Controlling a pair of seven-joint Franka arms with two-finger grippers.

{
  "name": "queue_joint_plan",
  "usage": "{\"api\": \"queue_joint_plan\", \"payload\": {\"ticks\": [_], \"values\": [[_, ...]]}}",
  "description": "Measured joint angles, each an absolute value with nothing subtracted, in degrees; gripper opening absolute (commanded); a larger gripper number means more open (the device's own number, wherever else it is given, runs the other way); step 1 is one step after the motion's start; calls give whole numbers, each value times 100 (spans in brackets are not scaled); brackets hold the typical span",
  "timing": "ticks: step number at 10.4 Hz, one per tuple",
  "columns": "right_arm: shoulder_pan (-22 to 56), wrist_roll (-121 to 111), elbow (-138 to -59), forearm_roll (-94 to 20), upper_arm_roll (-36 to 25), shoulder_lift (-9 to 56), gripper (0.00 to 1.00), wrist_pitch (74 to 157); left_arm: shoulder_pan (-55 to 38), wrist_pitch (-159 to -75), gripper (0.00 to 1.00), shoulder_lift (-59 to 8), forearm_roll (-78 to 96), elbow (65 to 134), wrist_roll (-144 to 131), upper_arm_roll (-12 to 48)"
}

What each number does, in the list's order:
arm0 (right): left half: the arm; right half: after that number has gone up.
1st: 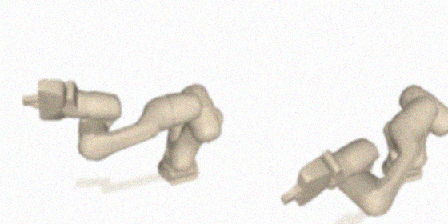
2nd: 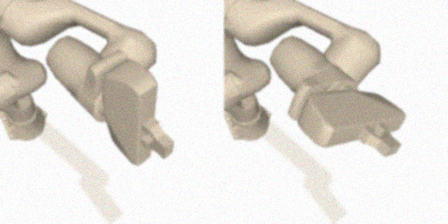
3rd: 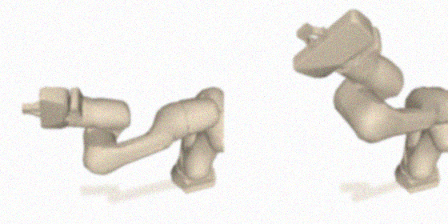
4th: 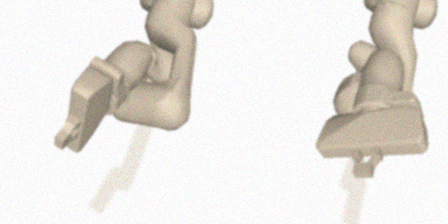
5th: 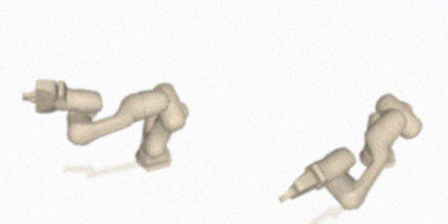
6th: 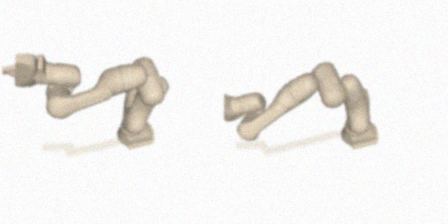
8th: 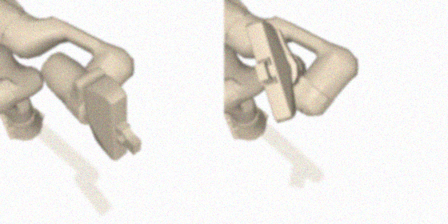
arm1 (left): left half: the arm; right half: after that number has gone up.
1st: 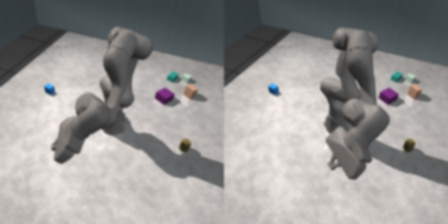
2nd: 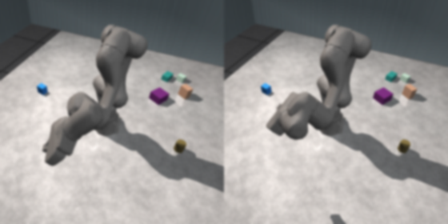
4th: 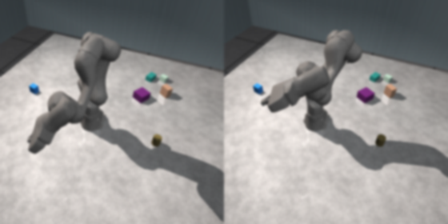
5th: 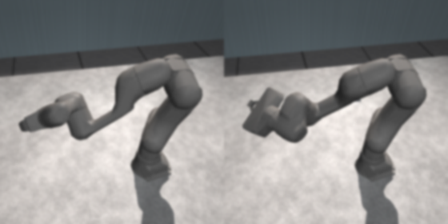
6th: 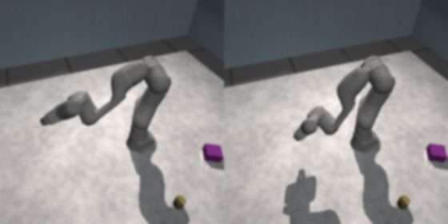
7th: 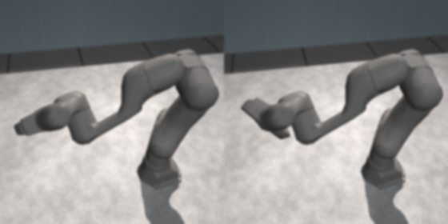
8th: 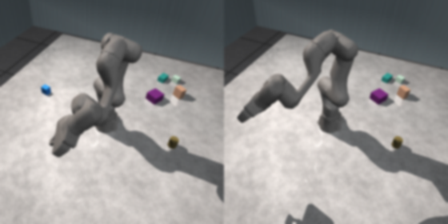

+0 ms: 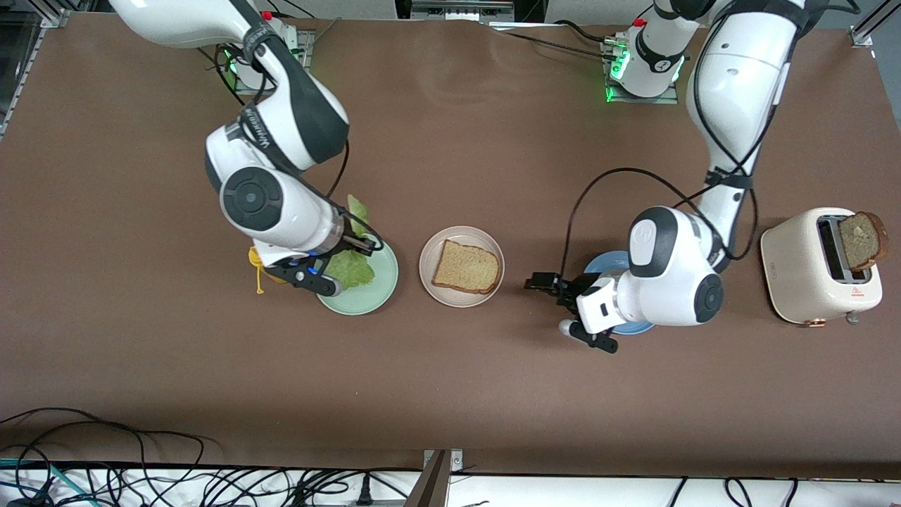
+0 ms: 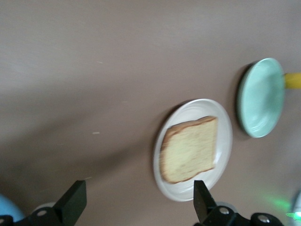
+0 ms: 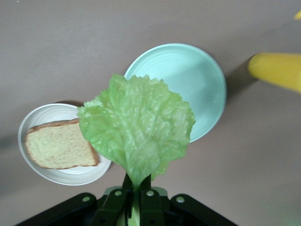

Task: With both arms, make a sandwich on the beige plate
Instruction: 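Lay the lettuce on the bread with the right gripper while the left gripper withdraws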

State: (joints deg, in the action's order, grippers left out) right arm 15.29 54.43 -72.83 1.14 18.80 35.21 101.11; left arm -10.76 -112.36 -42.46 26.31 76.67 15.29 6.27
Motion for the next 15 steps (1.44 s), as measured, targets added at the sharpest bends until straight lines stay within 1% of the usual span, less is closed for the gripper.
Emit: {"api": "queue_joint_plan", "payload": {"ticks": [3,5,9,11,14,15], "values": [[1912,6215,-7287,115,1878,3785,0,10826,-862,-10724,100,-3658,1275,7661,1517,599],[2123,6609,-7289,116,1873,4042,0,11447,-653,-10208,100,-3272,841,7656,1527,593],[2484,7024,-7291,118,1861,4479,0,12386,-622,-9296,100,-2417,58,7654,1520,599],[2661,7183,-7290,133,1857,4645,0,12605,-588,-8920,100,-2045,5,7659,1519,581],[2909,7213,-7293,138,1817,4893,0,12993,-579,-8758,100,-1962,4,7701,1519,569],[2987,7213,-7293,141,1773,5007,2,13188,-579,-8707,100,-1963,4,7715,1519,569]]}}
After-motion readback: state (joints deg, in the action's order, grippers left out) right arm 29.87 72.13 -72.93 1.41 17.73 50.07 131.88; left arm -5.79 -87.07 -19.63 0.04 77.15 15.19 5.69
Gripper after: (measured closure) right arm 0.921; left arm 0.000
